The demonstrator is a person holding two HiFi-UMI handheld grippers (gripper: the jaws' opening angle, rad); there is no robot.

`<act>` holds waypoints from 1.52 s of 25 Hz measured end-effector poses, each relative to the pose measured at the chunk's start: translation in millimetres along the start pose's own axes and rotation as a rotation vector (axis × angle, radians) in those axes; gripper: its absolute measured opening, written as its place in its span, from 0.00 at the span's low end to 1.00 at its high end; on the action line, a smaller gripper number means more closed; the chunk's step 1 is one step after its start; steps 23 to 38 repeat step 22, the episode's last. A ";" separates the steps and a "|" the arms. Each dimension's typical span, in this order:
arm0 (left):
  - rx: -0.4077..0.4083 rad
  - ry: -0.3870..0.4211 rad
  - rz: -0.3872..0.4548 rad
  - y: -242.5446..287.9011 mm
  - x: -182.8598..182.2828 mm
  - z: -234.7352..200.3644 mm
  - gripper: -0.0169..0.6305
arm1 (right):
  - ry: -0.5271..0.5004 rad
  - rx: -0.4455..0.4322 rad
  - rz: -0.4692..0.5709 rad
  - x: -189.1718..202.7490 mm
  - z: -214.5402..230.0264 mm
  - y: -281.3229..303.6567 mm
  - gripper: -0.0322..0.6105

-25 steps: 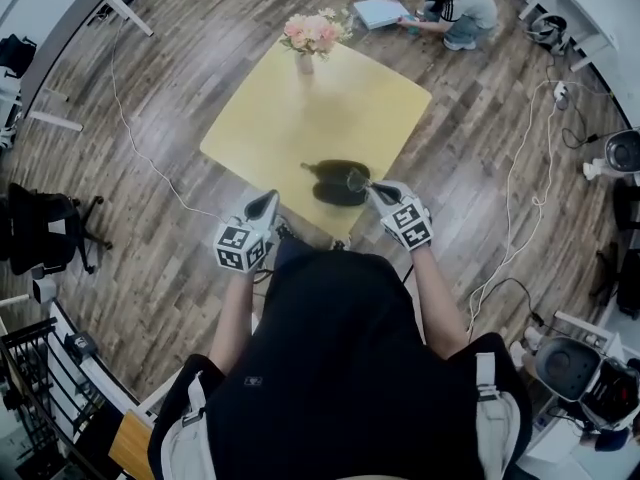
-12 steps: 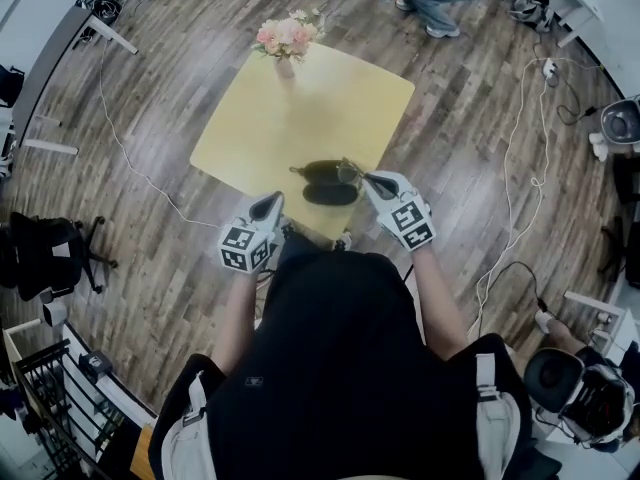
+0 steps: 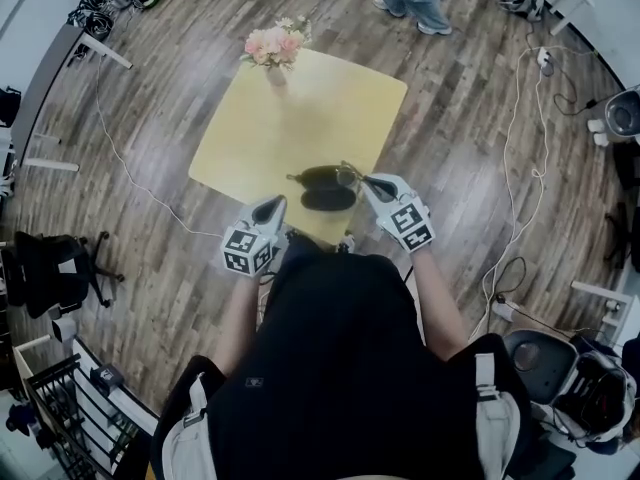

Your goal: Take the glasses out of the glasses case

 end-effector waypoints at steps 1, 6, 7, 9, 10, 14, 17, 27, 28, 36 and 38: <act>0.001 0.001 -0.002 1.5 -0.4 -0.4 0.05 | -0.001 0.002 0.000 -0.3 1.2 0.4 0.08; 0.011 0.003 0.001 8.2 -5.8 -2.1 0.05 | -0.001 0.007 0.004 -3.9 6.6 2.3 0.08; 0.012 0.001 0.002 8.9 -7.1 -2.6 0.05 | -0.003 0.008 0.006 -5.5 7.8 3.2 0.08; 0.014 0.000 0.004 9.2 -8.6 -3.0 0.05 | -0.009 0.009 0.011 -9.0 9.7 4.3 0.08; 0.013 0.000 0.005 9.3 -8.6 -2.8 0.05 | -0.011 0.005 0.010 -9.3 9.7 4.4 0.08; 0.007 -0.008 0.011 10.9 -6.7 -4.0 0.05 | -0.017 -0.012 0.012 -9.1 9.3 5.1 0.08; 0.003 -0.015 0.016 9.5 -7.5 -10.6 0.05 | -0.030 -0.018 0.011 -13.9 8.0 11.6 0.08; 0.004 -0.020 0.017 6.1 -9.5 -25.3 0.05 | -0.038 -0.024 0.002 -21.7 5.0 26.7 0.08; 0.004 -0.020 0.017 6.1 -9.5 -25.3 0.05 | -0.038 -0.024 0.002 -21.7 5.0 26.7 0.08; 0.004 -0.020 0.017 6.1 -9.5 -25.3 0.05 | -0.038 -0.024 0.002 -21.7 5.0 26.7 0.08; 0.004 -0.020 0.017 6.1 -9.5 -25.3 0.05 | -0.038 -0.024 0.002 -21.7 5.0 26.7 0.08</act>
Point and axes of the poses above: the fingertips, and each gripper's own axes: y forward along the fingers, z to its right, x out of its underside, the point moved 4 cm from there along -y, backward along the fingers, and after that the axes turned 10 degrees about -y, right-handed, at the moved point
